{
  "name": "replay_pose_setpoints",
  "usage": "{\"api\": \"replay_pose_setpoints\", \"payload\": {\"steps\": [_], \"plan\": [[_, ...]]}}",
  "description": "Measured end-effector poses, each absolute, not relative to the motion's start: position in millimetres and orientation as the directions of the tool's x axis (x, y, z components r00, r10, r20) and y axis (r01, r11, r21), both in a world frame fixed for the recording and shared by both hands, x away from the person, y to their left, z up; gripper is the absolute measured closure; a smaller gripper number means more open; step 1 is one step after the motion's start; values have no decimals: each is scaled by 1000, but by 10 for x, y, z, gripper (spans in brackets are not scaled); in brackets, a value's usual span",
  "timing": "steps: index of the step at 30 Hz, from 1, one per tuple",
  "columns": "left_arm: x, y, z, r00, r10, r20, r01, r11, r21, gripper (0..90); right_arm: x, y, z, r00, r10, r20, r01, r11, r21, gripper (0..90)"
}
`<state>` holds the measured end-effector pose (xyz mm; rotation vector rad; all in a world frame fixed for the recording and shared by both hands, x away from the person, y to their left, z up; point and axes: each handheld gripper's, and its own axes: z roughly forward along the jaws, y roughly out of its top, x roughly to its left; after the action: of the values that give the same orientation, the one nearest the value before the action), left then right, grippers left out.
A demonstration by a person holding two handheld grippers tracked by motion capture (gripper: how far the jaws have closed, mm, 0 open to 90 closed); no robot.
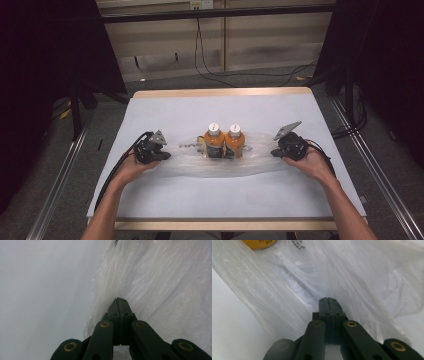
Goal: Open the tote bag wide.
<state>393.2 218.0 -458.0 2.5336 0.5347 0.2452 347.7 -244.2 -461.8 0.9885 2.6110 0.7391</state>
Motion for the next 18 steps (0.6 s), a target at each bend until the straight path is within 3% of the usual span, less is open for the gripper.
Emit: {"api": "replay_pose_setpoints", "payload": {"steps": [18], "plan": [[3844,2108,-4322,916,400,-24,298,-640,709,900,3404,-2306,-4405,-769,639,17,473,552,687,894]]}}
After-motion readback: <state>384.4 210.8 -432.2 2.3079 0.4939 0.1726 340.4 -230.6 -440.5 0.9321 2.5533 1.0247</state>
